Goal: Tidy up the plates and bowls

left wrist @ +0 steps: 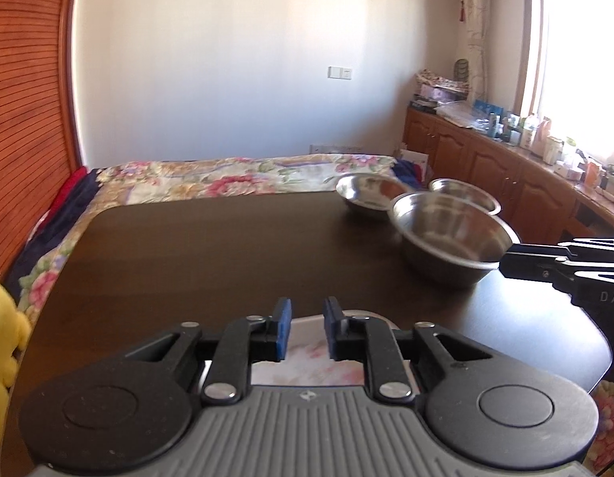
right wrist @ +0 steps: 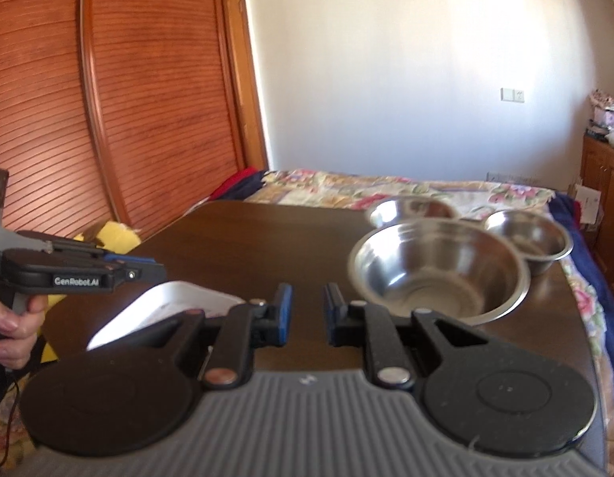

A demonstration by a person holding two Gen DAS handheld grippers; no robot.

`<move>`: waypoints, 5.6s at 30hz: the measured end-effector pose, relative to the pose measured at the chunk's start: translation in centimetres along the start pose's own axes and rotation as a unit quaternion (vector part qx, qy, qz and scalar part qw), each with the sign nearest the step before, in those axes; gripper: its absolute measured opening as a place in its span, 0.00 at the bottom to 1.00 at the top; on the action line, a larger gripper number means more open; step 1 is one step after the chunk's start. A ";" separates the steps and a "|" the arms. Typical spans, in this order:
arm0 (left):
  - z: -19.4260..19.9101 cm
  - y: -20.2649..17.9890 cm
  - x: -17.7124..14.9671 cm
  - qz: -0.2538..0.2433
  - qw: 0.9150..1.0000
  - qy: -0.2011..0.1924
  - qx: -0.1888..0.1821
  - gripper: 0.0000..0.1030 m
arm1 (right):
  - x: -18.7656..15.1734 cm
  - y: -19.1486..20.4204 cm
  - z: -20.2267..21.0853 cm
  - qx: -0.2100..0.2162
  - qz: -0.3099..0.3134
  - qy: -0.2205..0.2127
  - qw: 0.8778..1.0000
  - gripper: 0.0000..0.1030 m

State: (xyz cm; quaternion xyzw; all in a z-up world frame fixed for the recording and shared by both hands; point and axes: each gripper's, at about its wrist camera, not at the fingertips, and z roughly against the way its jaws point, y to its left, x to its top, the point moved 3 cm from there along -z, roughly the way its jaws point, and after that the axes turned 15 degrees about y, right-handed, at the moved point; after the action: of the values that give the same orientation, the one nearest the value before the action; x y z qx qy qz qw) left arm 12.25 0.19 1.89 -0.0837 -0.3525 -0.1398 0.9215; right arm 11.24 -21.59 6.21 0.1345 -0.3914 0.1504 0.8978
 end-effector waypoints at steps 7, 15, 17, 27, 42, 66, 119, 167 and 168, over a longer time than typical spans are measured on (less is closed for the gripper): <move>-1.9 -3.4 2.7 -0.019 1.000 -0.001 -0.022 0.22 | 0.5 -3.2 0.5 -0.024 -0.007 -0.020 0.999 0.25; -4.5 -6.6 4.9 -0.032 0.999 0.007 -0.033 0.55 | 0.7 -7.7 0.2 -0.043 -0.024 -0.022 0.999 0.42; -5.2 -7.2 5.4 -0.031 0.999 0.010 -0.039 0.60 | 0.6 -8.8 -0.1 -0.051 -0.027 -0.020 0.998 0.49; -9.2 -8.6 7.4 -0.026 0.998 0.038 -0.038 0.63 | 1.0 -13.7 -2.4 -0.047 -0.067 -0.007 0.997 0.54; -13.5 -7.5 9.2 0.043 0.993 0.086 -0.064 0.34 | 1.5 -16.8 -5.4 0.015 -0.138 0.029 0.990 0.44; -6.1 -7.9 3.9 0.041 0.989 0.073 -0.124 0.20 | -1.4 -13.2 -1.1 0.026 -0.151 0.023 0.988 0.23; -3.3 -6.4 -1.0 0.000 0.993 0.070 -0.093 0.45 | -4.5 -9.5 1.2 0.001 -0.093 0.064 0.994 0.40; -16.0 -5.3 16.1 0.032 0.995 0.076 -0.053 0.49 | 10.2 -19.6 -10.1 0.024 -0.076 0.055 0.995 0.41; -16.4 -5.0 16.3 0.038 0.995 0.079 -0.053 0.49 | 10.4 -19.4 -10.4 0.028 -0.075 0.057 0.995 0.41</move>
State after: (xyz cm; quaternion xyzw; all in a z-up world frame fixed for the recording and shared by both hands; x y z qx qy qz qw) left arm 32.53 -11.91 1.05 -0.1344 -0.2677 -0.1289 0.9453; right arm 32.17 -33.93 4.69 0.1797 -0.3238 0.1014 0.9233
